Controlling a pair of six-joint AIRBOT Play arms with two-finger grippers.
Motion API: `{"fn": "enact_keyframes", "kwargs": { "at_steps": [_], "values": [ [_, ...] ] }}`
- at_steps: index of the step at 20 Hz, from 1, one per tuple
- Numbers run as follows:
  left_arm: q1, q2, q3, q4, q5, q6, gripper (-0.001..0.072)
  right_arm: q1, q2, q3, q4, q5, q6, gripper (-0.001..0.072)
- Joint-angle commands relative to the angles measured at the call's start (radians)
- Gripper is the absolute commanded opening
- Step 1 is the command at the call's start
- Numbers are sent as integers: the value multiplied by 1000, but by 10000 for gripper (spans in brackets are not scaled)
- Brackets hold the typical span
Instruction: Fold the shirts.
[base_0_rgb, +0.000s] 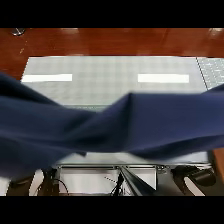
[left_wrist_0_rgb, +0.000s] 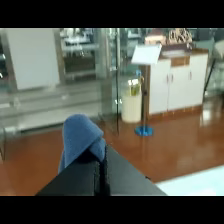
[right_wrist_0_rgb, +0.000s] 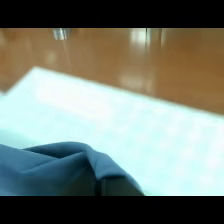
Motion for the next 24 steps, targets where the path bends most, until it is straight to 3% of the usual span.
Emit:
{"fn": "enact_keyframes", "kwargs": {
  "at_steps": [1,4,6,8,10,13,17,18,19,20,22,24],
  "values": [
    [4,18,-158,23,-104,-22,25,0,30,-234,-12,-19,0,21],
    [3,12,-496,-58,-58,-22,25,0,12,-534,-89,-259,7,20],
    [-23,-24,-766,-133,82,26,25,-4,-74,-663,-192,-403,71,21],
    [-97,-107,-948,-164,302,104,25,-59,-233,-676,-191,-472,83,20],
    [-196,-243,-999,-164,498,186,25,-152,-402,-653,-90,-544,66,21],
    [-314,-462,-931,-207,666,199,26,-255,-617,-580,192,-646,-48,21],
    [-394,-698,-750,-318,621,198,27,-327,-820,-468,456,-737,-85,23],
    [-405,-738,-707,-338,591,198,44,-343,-855,-453,510,-742,-84,166],
    [-408,-766,-670,-340,562,198,245,-360,-878,-444,558,-737,-85,503],
    [-404,-780,-637,-339,528,198,674,-381,-885,-437,588,-721,-101,635],
    [-336,-780,-568,-283,388,194,704,-457,-874,-407,593,-619,-136,635],
    [-204,-776,-505,-146,161,68,701,-576,-840,-384,580,-446,-179,635]
  ]
}}
